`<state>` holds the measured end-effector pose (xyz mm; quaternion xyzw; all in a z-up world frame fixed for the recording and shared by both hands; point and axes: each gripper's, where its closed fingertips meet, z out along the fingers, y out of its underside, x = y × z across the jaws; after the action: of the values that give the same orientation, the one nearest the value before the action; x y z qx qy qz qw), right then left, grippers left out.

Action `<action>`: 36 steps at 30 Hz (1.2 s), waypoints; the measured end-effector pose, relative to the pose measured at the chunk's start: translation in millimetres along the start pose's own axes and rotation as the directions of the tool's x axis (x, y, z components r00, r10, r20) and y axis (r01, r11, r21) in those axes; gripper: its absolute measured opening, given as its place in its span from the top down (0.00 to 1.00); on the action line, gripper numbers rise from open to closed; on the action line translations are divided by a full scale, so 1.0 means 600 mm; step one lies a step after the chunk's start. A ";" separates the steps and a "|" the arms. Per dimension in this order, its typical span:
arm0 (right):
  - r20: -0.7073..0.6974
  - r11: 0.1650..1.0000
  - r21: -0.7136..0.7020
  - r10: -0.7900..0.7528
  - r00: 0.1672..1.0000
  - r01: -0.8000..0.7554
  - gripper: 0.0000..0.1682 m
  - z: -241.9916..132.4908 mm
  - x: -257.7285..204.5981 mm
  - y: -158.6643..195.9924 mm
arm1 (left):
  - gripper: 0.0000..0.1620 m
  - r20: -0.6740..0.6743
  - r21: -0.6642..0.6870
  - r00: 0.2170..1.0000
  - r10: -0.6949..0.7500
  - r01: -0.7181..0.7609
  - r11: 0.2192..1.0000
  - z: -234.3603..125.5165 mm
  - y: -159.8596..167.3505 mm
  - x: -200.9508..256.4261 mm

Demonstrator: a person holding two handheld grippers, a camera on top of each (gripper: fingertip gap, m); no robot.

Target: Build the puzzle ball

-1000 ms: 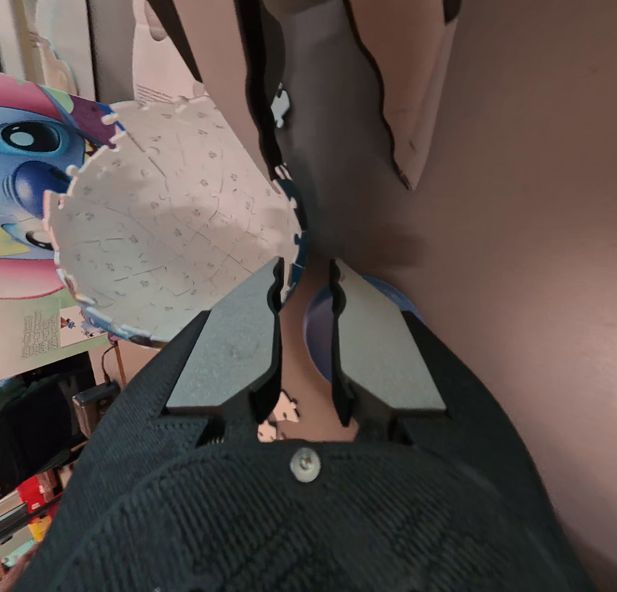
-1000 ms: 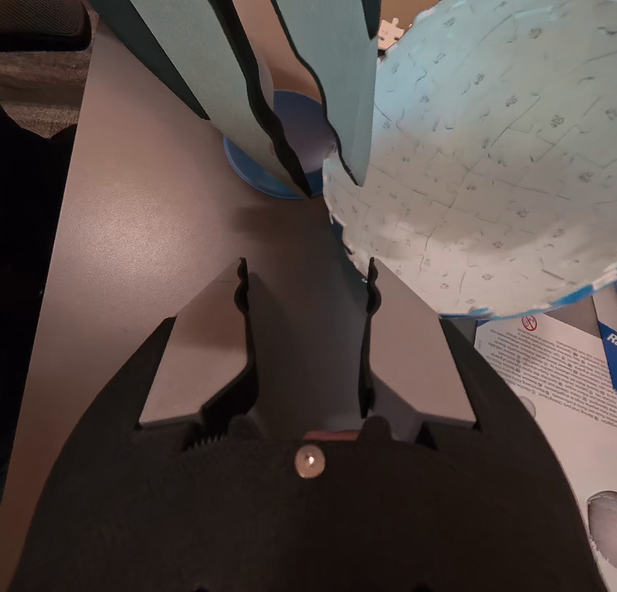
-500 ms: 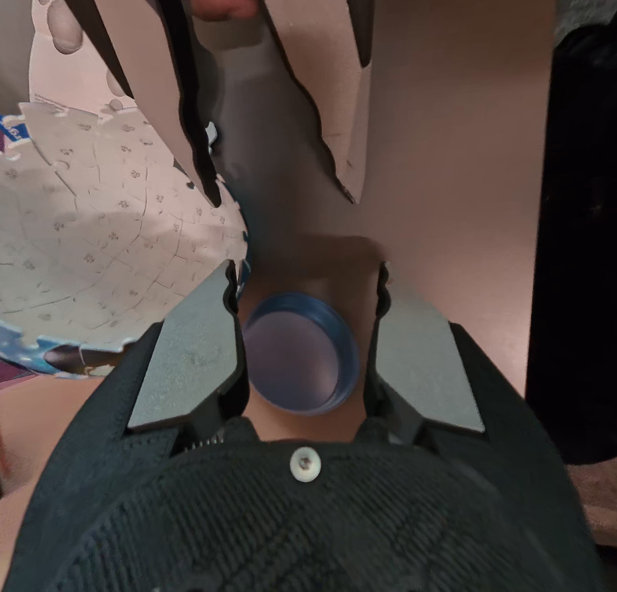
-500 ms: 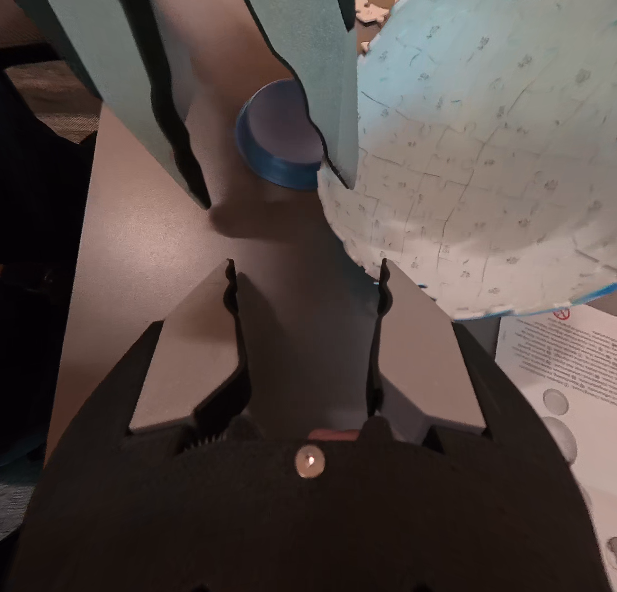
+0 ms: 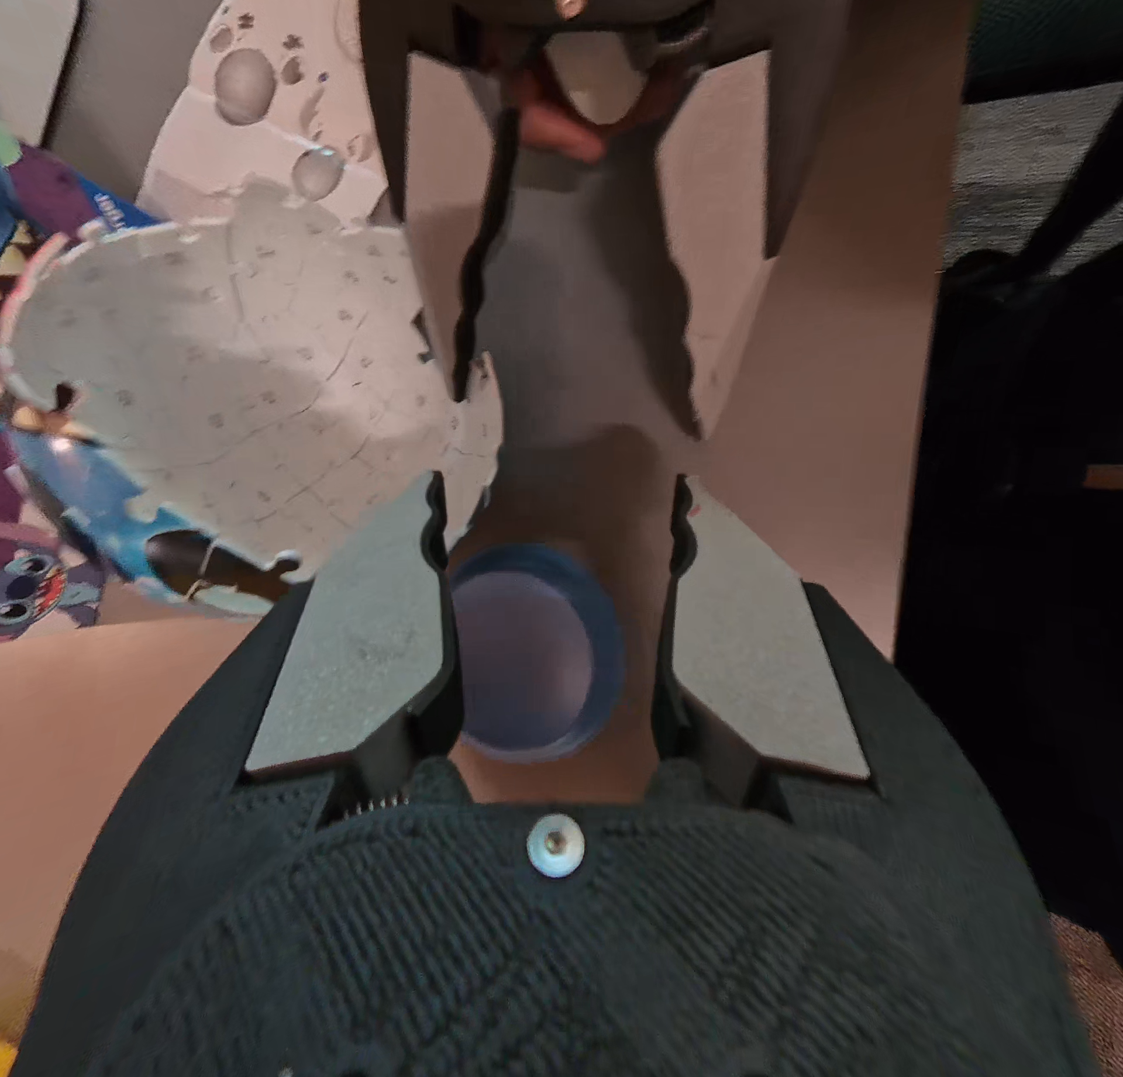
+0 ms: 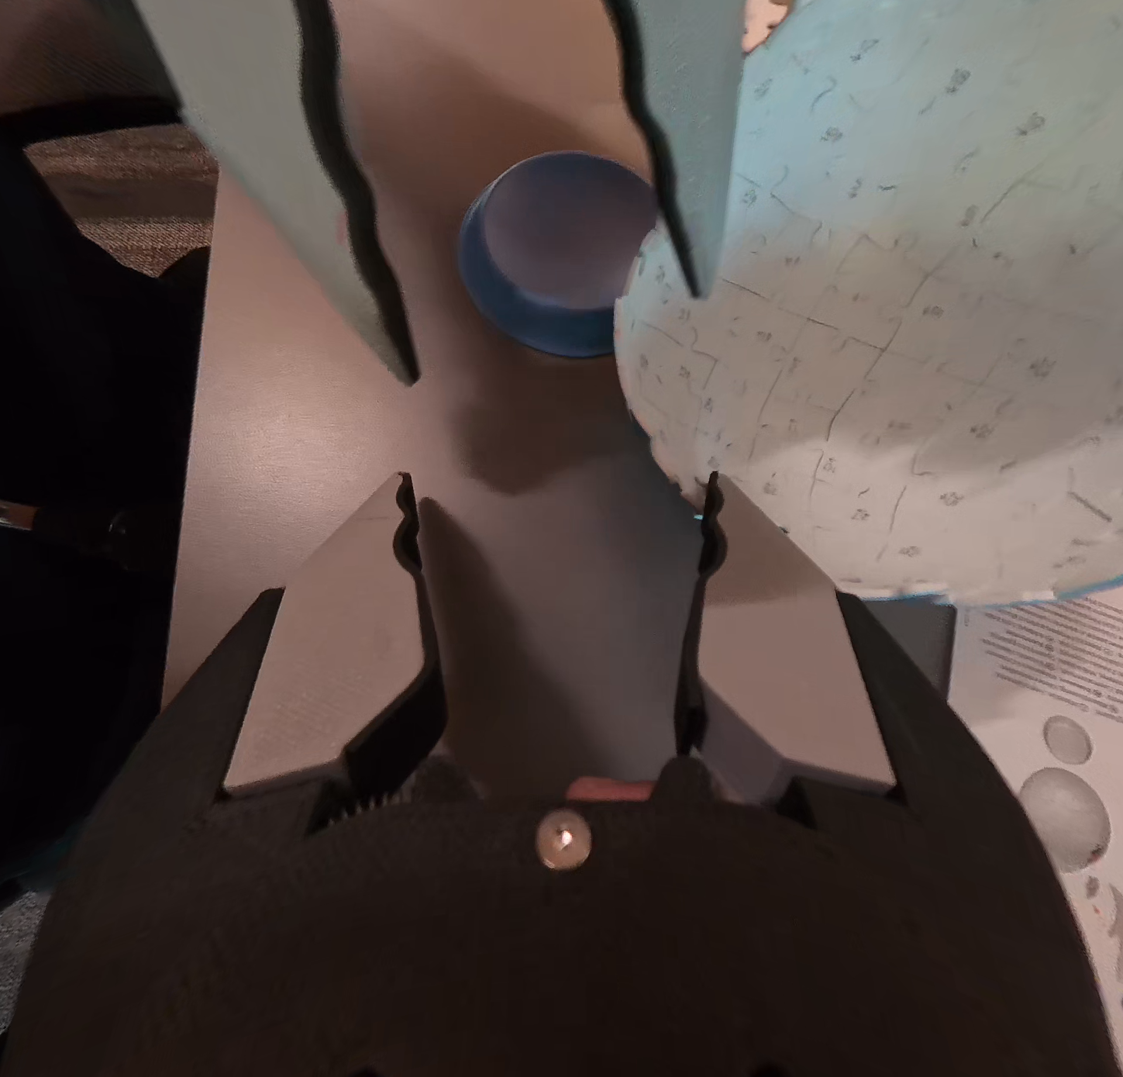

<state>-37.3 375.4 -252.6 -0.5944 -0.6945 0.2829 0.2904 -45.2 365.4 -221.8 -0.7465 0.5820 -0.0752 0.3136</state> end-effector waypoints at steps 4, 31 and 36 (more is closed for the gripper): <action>-0.012 1.000 -0.007 0.008 1.000 -0.008 0.46 0.003 -0.006 0.002 | 0.57 -0.033 0.061 0.999 0.010 -0.008 0.998 0.003 -0.023 0.041; -0.110 0.999 -0.018 -0.048 0.993 0.046 0.51 0.000 -0.004 0.005 | 0.62 0.079 0.266 0.993 -0.084 0.060 0.962 -0.095 -0.025 -0.034; -0.111 0.998 -0.026 -0.053 0.992 0.050 0.52 0.001 -0.001 0.004 | 0.48 -0.029 0.425 0.969 -0.244 0.233 0.875 -0.151 -0.027 -0.126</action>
<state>-36.2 374.9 -254.8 -0.5944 -0.6955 0.2338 0.3291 -98.5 402.4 -122.0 -0.7271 0.4509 -0.2286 0.4646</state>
